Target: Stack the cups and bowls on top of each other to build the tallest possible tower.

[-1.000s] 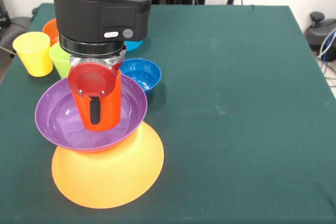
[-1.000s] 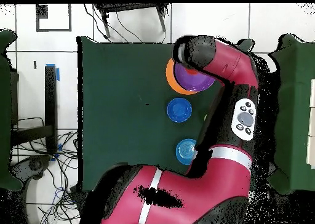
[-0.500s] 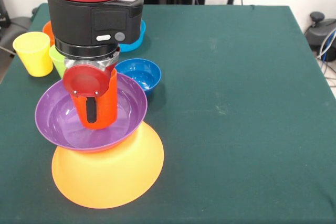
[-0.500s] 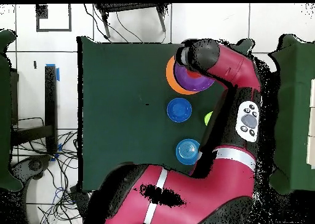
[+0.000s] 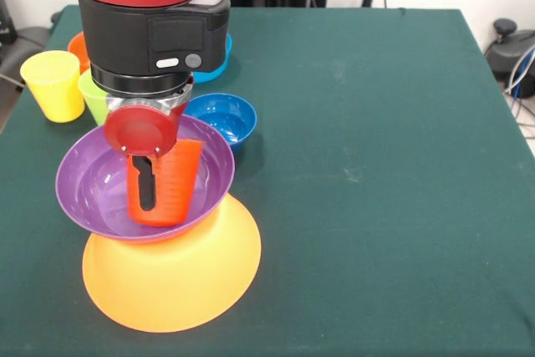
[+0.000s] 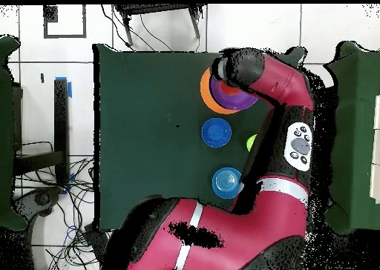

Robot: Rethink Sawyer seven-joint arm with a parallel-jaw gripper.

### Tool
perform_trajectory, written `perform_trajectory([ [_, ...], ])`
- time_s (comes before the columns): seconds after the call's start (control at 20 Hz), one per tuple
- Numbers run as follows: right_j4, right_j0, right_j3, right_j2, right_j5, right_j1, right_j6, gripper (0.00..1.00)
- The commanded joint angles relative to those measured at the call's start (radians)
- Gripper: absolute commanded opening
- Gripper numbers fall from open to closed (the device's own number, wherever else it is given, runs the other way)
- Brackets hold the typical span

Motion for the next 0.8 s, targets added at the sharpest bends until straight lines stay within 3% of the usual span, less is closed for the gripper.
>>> perform_trajectory([
  [0.05, -0.050, -0.017, 0.103, 0.129, -0.051, 0.028, -0.118, 1.00],
  [0.8, -0.062, -0.004, 0.075, 0.107, 0.017, 0.030, -0.105, 1.00],
])
